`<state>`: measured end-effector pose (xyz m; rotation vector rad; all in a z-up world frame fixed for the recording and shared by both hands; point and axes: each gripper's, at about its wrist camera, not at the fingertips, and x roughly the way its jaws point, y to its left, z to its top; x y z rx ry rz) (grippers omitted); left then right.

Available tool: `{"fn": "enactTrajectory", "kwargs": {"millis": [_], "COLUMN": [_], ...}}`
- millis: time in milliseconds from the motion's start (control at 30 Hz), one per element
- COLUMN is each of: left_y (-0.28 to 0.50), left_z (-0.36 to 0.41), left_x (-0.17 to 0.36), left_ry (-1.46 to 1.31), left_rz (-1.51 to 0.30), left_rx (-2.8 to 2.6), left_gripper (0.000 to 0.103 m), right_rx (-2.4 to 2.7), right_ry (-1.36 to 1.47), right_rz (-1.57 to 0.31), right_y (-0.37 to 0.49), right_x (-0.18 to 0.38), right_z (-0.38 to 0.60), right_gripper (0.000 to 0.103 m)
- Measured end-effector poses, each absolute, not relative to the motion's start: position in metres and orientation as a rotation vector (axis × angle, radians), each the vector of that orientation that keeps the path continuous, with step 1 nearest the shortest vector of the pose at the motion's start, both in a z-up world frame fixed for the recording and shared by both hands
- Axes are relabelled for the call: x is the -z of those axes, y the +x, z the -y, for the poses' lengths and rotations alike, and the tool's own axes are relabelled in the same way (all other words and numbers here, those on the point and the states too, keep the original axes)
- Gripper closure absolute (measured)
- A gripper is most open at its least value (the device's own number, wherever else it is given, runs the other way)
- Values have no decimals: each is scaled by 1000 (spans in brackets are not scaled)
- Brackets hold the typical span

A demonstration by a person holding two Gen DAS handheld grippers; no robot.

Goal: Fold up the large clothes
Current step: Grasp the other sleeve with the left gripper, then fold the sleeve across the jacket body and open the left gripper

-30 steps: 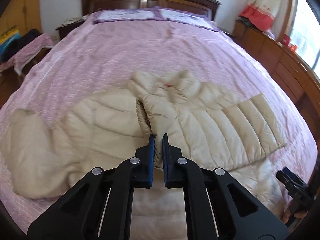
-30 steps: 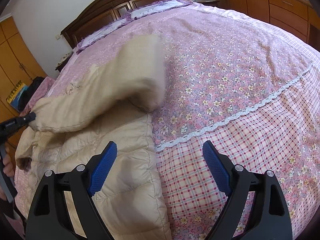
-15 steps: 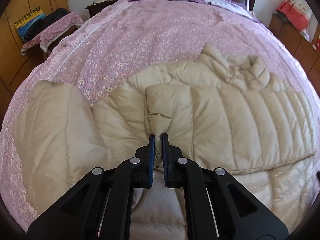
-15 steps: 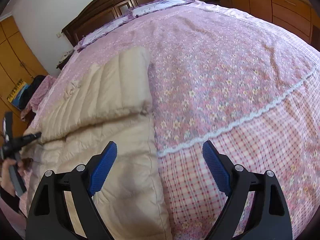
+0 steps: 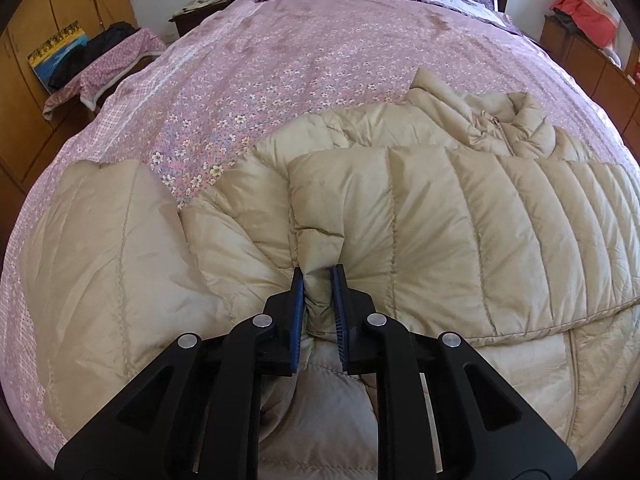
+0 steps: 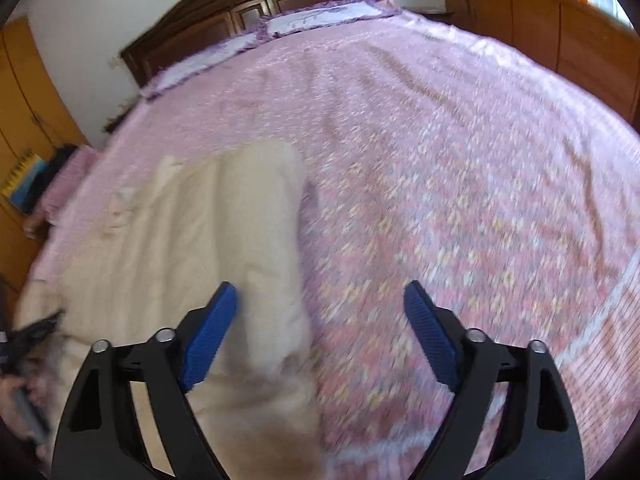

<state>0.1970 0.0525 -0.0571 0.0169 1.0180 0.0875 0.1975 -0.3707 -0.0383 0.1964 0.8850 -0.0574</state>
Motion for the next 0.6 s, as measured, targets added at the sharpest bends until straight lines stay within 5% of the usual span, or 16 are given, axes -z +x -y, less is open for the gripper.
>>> {"fn": "enactTrajectory", "kwargs": {"millis": [433,567,600], "left_y": [203,189,185], "left_z": [-50,-54,-54], "left_x": [63,55,52], "left_ry": [34,38,44], "left_rz": [-982,-969,-964], "left_rx": [-144,-174,-183], "left_gripper": [61,19,18], "right_rx": [120,123,114], "right_ry": [127,85,82], "right_rz": [-920,-860,-842], "right_y": [203,180,173], "right_x": [59,39,33], "right_z": [364,355,353], "right_gripper": [22,19,19]}}
